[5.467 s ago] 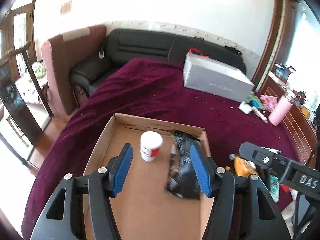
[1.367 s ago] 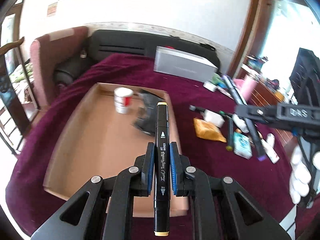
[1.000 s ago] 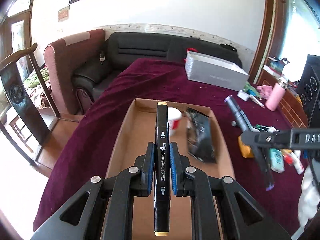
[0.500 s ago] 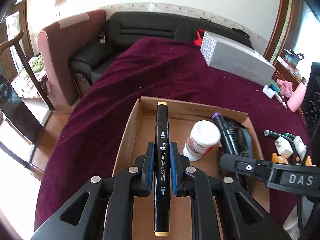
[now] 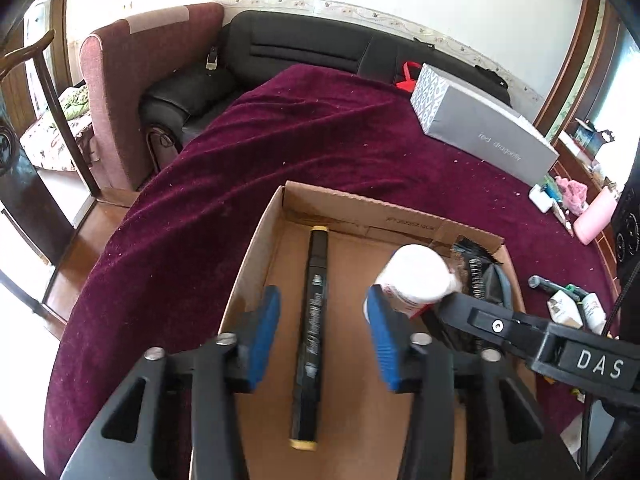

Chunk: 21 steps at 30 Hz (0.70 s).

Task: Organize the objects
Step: 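Lower both markers into the cardboard tray and open both tools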

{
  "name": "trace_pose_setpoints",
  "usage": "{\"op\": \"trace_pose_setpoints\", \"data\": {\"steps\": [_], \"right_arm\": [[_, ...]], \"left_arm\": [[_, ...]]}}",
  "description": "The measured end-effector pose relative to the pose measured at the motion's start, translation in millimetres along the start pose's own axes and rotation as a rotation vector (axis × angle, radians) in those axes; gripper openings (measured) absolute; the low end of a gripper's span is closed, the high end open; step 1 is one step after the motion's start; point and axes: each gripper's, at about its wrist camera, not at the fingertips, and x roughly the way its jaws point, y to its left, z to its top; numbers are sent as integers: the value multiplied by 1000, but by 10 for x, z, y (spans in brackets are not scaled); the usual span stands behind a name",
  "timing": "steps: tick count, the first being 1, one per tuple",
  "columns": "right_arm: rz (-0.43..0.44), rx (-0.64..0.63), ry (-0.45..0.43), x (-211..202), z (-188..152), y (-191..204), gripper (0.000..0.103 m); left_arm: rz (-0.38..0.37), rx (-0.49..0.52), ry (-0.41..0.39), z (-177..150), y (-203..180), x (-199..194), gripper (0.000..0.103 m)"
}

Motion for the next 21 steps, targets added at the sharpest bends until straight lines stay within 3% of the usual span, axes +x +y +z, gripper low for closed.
{"op": "trace_pose_setpoints", "data": {"steps": [9,21], "right_arm": [[28,-44,-110,-501,-94,44,32],[52,-36,-190,-1090,-406,-230,35]], "left_arm": [[60,100,-91,-128,-325,-544,42],[70,158,-227,-313,-752,-1239,50]]}}
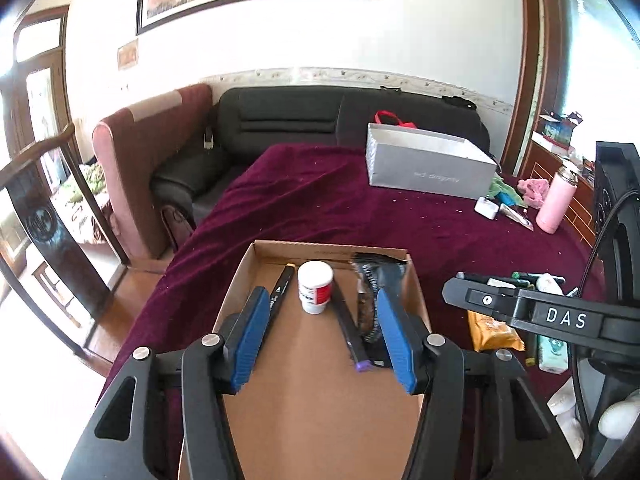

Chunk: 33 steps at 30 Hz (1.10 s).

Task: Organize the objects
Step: 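Lower both markers into the cardboard tray and open both tools, then grasp the yellow cracker packet with the left tool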

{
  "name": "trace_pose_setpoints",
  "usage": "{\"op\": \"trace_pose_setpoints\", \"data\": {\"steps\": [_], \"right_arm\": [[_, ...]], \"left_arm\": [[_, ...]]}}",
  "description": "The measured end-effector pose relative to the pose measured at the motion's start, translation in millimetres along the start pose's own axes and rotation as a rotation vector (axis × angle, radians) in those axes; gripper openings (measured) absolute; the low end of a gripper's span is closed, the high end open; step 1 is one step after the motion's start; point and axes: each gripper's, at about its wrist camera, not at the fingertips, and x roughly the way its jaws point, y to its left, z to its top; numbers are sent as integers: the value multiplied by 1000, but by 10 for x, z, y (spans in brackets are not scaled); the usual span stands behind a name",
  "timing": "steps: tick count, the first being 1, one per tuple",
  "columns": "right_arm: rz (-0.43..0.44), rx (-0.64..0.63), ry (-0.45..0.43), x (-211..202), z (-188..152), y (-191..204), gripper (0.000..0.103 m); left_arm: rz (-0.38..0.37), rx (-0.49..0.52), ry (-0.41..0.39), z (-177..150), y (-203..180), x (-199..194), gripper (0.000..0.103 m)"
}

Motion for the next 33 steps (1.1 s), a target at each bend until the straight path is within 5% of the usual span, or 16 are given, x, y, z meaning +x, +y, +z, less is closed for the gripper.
{"op": "trace_pose_setpoints", "data": {"steps": [3,10,21,28,33], "right_arm": [[-4,10,-22,-151,-40,-98,42],[-4,19,-55,-477,-158,-303,43],[-166,94,-246,-1270,-408,-1179,55],[-245,155,-335,-1514,-410,-1752,56],[-270,161,-380,-1541,-419,-1993,56]], "left_arm": [[-1,16,-9,-22,-100,-88,50],[-25,44,-1,-68,-318,-208,55],[-241,-19,155,-302,-762,-54,56],[-243,98,193,-418,-1496,281,56],[-153,114,205,-315,-1763,696,55]]}}
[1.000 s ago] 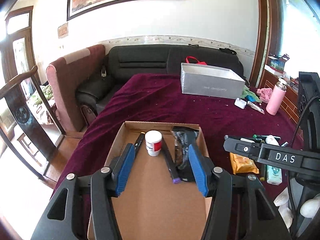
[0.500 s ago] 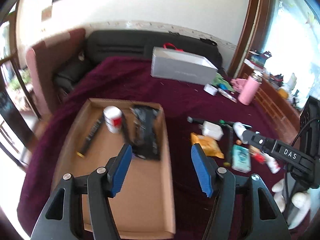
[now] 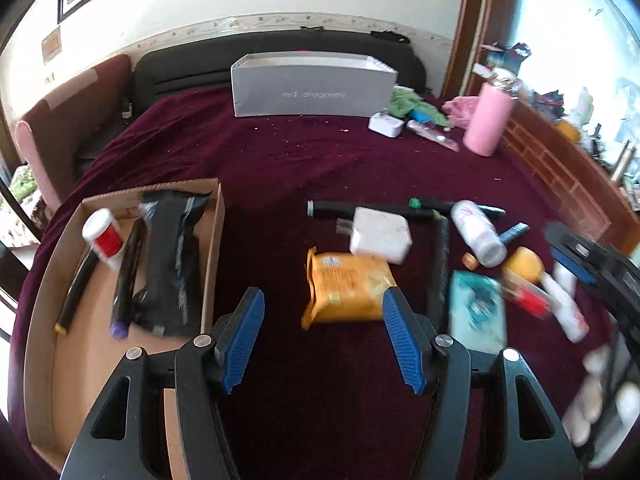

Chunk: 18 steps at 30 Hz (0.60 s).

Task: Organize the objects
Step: 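Grasp the yellow cracker packet with the left tool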

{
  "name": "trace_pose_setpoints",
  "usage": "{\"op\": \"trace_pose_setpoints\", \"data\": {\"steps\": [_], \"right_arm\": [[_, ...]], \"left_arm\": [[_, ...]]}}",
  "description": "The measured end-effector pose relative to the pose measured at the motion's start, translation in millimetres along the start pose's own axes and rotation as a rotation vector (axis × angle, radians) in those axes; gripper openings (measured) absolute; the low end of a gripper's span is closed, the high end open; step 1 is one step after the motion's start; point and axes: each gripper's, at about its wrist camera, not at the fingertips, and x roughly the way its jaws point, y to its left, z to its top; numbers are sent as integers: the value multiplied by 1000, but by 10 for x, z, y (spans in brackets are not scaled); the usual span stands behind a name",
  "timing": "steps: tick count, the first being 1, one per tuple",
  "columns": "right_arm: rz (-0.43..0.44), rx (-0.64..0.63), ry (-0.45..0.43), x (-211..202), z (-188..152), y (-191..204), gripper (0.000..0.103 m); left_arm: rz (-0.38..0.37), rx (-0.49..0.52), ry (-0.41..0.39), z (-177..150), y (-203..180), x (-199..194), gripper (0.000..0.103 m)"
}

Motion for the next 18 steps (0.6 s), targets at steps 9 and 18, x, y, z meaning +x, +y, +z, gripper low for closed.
{"op": "trace_pose_setpoints", "data": {"steps": [9,18], "right_arm": [[36,19,24,70,-5,-153,56],[46,10,48,83,-50,-127,56]], "left_arm": [[4,-54,99,114,-137,761,56],[-111,155,127,-284,-419,365,47]]}}
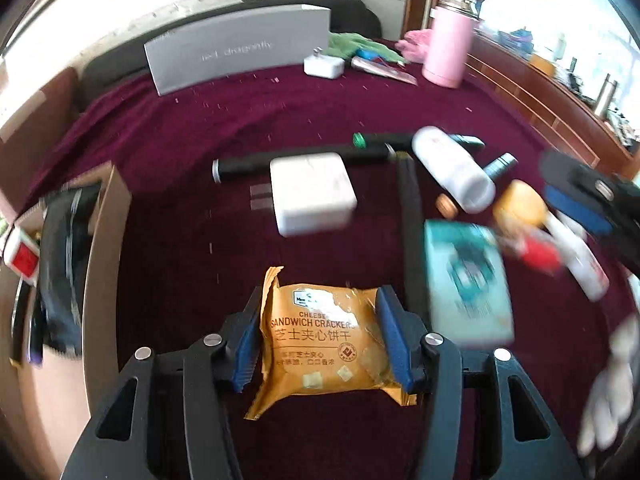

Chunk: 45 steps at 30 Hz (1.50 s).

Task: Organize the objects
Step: 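Grasp the yellow cracker packet with the left tool, then grasp a yellow-capped black marker with the right tool while the left holds the packet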

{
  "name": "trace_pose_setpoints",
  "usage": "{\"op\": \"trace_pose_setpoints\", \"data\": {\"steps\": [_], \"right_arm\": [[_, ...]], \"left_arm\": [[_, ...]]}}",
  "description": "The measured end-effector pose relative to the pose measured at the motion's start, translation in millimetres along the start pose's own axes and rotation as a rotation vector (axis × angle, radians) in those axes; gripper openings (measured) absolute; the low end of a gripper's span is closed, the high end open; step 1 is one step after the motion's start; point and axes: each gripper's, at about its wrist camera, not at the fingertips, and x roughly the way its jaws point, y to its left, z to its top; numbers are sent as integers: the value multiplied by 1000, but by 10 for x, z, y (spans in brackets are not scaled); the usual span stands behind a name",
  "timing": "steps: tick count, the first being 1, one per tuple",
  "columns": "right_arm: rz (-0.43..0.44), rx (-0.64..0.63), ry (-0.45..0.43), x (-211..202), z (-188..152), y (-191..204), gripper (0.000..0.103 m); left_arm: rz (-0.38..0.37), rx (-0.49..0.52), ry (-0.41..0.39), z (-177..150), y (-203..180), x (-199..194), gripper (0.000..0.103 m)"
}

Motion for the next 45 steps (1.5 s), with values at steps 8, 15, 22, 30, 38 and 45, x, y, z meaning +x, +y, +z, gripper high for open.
{"op": "trace_pose_setpoints", "data": {"steps": [8,15,22,30,38,45], "right_arm": [[-9,2,11,25,-28,-6,56],[-26,-4,24,62,-48,-2,56],[-37,-12,37,102,-66,-7,56],[-26,-60,26,86,-102,128,56],[-43,-223,254,567,0,715,56],[-237,-409,429,1130,-174,939,55]], "left_arm": [[-112,-121,8,-42,179,-33,54],[-83,-49,-43,-67,-136,23,67],[-187,-66,-64,-206,-64,-190,35],[-255,-141,-137,-555,278,-746,23],[-213,-107,-140,-654,356,-835,17],[-182,-43,-134,-565,276,-756,33]]}}
